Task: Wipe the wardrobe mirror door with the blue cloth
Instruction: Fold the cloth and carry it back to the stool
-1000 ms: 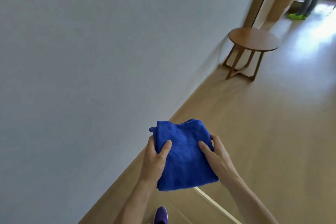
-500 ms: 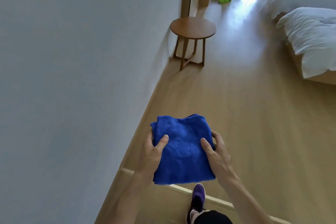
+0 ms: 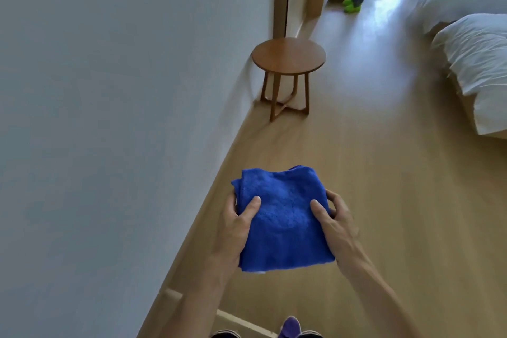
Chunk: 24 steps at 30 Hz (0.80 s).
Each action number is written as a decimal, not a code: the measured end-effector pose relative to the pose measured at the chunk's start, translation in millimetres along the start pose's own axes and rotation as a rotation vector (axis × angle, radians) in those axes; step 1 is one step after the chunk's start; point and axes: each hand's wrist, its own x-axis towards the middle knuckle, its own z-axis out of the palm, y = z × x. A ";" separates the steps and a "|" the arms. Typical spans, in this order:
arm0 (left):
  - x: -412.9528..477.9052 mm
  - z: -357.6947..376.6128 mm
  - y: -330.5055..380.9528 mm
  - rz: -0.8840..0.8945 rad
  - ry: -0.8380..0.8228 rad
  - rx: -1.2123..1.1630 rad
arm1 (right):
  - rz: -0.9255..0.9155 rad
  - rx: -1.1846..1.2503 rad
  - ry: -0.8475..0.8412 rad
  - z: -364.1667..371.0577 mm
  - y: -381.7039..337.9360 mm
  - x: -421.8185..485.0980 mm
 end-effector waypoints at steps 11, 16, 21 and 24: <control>103.0 105.8 20.4 0.026 -0.085 0.105 | 0.045 0.016 0.066 -79.9 -26.1 105.2; 175.9 135.8 26.6 0.015 -0.108 0.125 | 0.062 0.022 0.096 -92.2 -41.4 168.6; 262.9 168.8 43.0 0.009 -0.183 0.113 | 0.086 0.022 0.159 -100.2 -65.5 245.9; 310.0 189.3 62.5 -0.001 -0.229 0.119 | 0.091 0.007 0.190 -109.5 -88.4 292.0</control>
